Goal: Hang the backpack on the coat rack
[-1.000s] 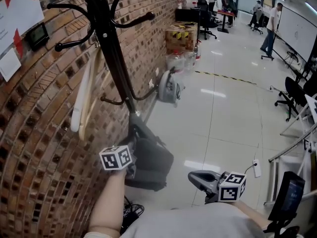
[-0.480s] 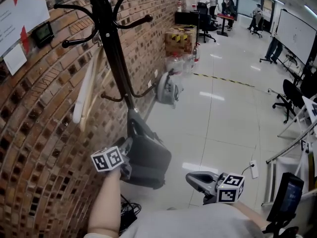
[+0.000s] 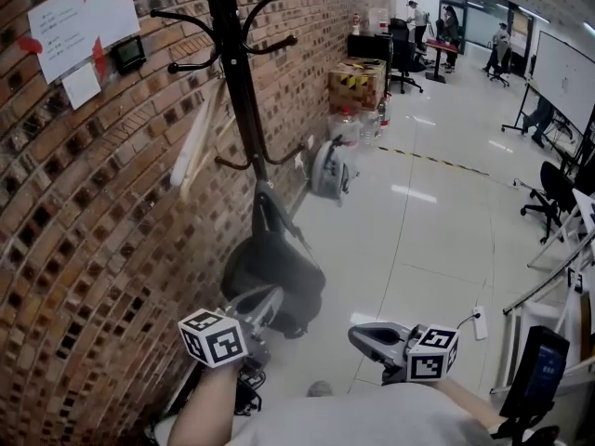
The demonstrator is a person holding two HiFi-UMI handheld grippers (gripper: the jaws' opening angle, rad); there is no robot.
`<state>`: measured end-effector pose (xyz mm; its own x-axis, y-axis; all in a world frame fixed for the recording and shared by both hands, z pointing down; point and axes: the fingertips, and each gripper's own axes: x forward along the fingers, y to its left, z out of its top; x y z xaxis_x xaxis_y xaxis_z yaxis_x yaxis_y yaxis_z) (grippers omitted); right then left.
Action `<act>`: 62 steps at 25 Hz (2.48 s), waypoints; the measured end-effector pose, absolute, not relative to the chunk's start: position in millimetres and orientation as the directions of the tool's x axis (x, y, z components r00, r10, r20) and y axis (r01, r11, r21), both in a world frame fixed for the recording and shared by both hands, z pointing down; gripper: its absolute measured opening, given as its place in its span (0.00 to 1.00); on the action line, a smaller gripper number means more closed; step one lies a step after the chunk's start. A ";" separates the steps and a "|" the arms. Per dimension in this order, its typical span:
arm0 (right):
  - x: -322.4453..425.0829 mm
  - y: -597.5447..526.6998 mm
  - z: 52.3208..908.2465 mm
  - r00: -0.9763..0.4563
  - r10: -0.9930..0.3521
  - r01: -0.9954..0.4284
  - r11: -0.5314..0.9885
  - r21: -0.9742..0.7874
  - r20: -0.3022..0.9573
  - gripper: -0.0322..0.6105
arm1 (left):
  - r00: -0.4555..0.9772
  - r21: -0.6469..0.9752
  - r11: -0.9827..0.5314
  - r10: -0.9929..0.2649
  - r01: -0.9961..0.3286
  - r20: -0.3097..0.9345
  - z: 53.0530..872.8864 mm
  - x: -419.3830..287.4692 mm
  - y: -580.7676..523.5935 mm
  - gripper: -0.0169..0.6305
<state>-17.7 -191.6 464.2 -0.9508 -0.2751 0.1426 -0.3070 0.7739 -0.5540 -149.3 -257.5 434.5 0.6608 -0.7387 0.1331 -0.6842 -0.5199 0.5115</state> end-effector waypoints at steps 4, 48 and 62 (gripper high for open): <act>-0.3 -135.9 459.7 -0.962 -0.244 -0.272 0.791 -0.548 0.125 0.05 | 0.671 0.479 -0.538 -0.725 -0.694 0.158 422.9 -102.4 -178.4 0.03; -33.7 185.9 452.1 -0.974 -0.167 -0.220 0.842 -0.493 0.150 0.05 | 0.653 0.476 -0.493 -0.710 -0.728 0.263 458.7 -73.0 180.2 0.03; -43.3 202.7 450.1 -0.976 -0.153 -0.212 0.842 -0.496 0.158 0.05 | 0.653 0.492 -0.482 -0.708 -0.725 0.269 459.1 -79.4 195.9 0.03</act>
<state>-43.3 202.7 450.1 -0.9755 -0.1533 0.1576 -0.2124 0.8418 -0.4963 -79.4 195.9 459.1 0.6532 -0.7078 0.2690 -0.7250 -0.4821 0.4919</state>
